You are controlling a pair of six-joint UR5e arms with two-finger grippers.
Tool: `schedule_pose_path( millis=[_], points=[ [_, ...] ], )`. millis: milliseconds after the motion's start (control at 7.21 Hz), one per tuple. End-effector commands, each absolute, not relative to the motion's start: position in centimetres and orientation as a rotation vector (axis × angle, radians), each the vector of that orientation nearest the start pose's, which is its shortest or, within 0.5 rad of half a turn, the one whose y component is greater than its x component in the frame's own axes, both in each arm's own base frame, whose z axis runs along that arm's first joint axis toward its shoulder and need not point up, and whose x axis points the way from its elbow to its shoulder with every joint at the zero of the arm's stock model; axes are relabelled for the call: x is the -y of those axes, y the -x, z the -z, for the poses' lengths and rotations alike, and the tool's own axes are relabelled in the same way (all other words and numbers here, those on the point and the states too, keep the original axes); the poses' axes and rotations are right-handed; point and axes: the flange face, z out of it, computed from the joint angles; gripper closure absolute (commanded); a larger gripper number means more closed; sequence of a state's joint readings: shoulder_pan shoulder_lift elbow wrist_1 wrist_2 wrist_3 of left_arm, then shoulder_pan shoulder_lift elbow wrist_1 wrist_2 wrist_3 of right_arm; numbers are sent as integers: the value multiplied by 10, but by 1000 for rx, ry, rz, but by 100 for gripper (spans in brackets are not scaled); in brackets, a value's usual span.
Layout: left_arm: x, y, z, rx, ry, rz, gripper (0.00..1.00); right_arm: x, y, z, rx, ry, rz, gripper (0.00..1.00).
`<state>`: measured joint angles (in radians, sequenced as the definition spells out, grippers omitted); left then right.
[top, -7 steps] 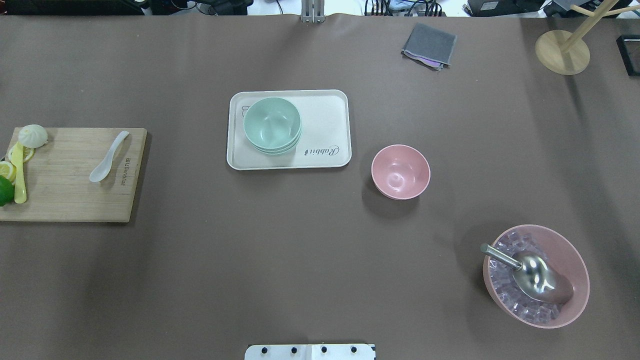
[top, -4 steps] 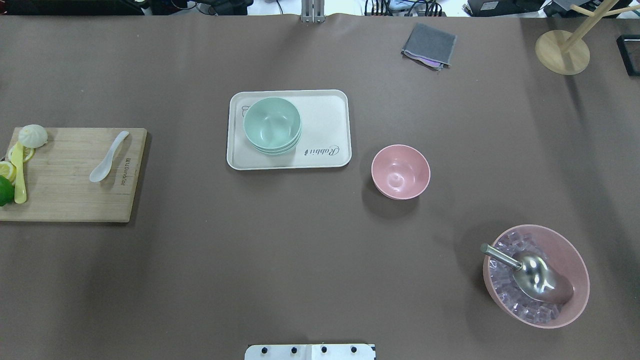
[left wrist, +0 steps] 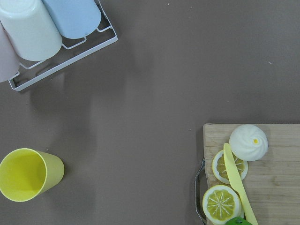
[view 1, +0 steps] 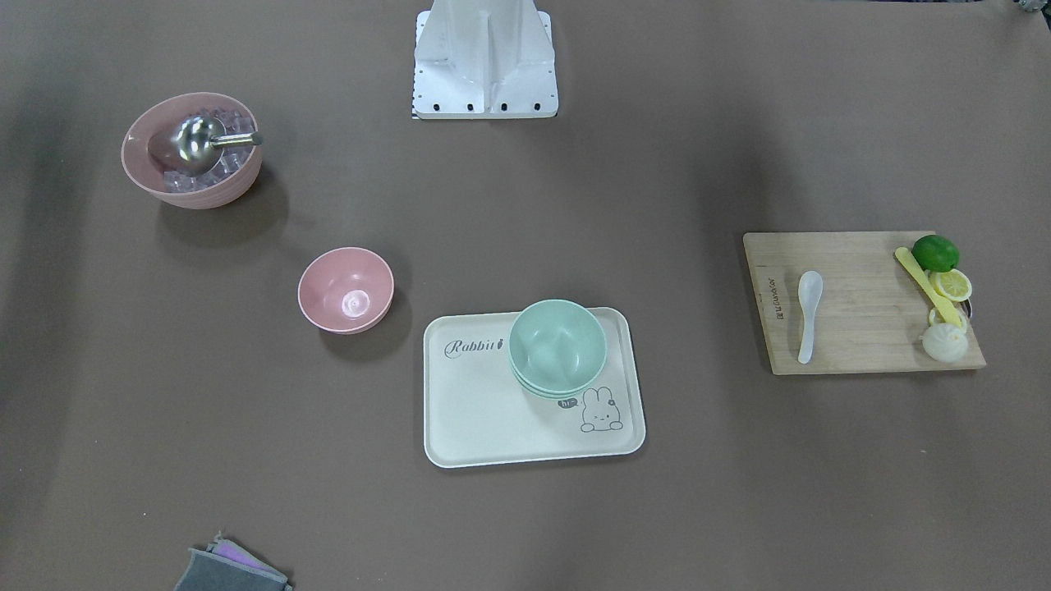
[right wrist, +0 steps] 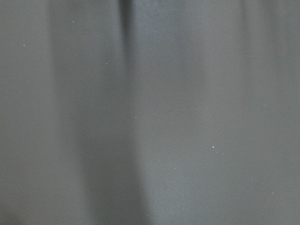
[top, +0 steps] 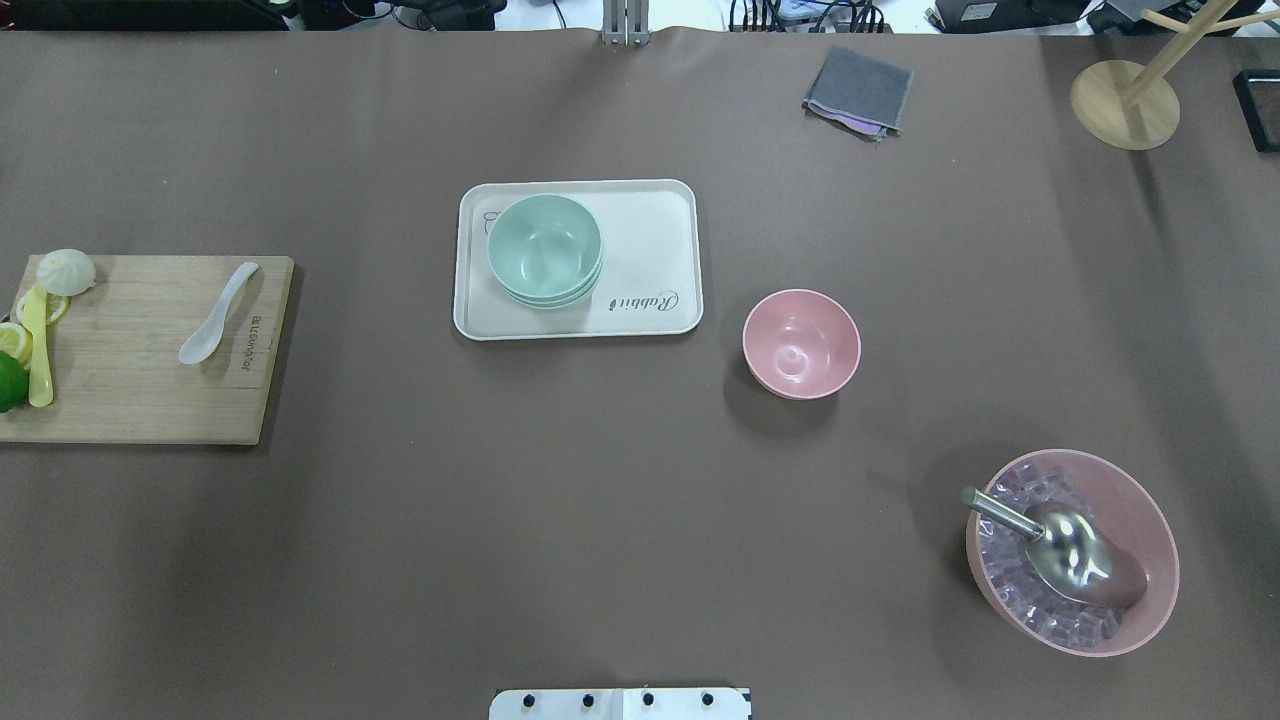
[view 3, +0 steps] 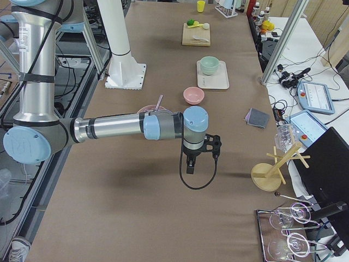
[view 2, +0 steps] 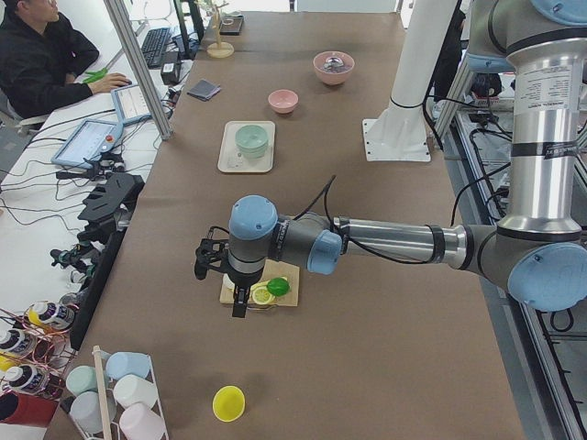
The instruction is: Stack pink bowl on green and place spoon
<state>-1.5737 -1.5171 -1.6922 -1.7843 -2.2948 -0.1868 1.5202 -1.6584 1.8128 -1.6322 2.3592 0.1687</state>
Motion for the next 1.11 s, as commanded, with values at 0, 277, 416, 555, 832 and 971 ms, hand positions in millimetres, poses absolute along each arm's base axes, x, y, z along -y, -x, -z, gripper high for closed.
schedule_pose_path(
  millis=[0, 277, 416, 555, 832, 971],
  points=[
    [487, 57, -603, -743, -197, 55, 2, 460, -39, -585, 793, -5, -74, 0],
    [509, 39, -576, -756, -240, 0, 2, 466, -39, -576, 799, -21, -68, 0],
    [528, 28, -552, -778, -268, -33, 2, 469, -38, -570, 803, -30, -65, 0],
    [543, 10, -528, -801, -300, -82, 2, 474, -37, -563, 805, -46, -54, 0],
    [566, -74, -484, -834, -334, -228, 2, 502, -24, -522, 847, -109, -4, 0],
    [574, -107, -463, -866, -340, -229, 2, 508, -5, -502, 939, -101, 33, 0]
  ],
)
